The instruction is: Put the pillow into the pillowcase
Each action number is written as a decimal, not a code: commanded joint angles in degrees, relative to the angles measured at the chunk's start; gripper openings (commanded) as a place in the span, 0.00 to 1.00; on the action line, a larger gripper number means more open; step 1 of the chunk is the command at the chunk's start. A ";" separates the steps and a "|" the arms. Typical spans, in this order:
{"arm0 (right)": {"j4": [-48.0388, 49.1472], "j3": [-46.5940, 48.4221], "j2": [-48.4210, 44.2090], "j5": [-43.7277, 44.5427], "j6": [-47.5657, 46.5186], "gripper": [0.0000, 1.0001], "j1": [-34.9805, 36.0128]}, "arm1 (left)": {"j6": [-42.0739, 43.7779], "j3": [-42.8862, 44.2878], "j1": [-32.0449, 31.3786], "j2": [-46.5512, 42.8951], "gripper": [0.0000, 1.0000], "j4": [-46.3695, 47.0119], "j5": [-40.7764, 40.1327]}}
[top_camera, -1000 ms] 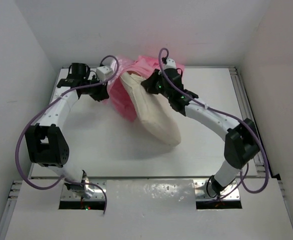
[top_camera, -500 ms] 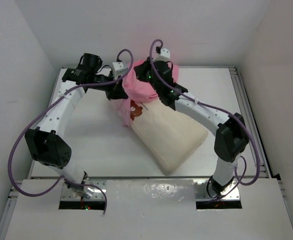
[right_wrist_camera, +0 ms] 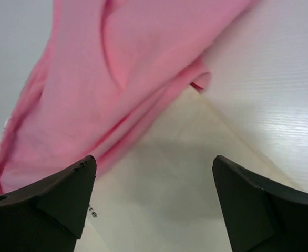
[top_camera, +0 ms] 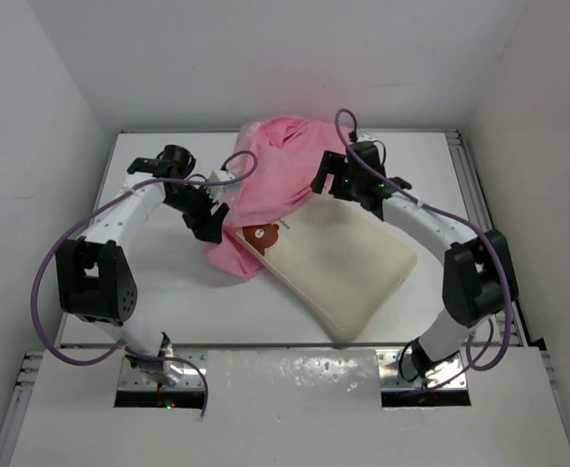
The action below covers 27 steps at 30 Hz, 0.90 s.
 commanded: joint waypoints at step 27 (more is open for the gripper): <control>5.75 -12.15 10.95 -40.78 -22.79 0.72 -14.67 | -14.62 27.71 -26.13 27.70 0.88 33.93 -25.29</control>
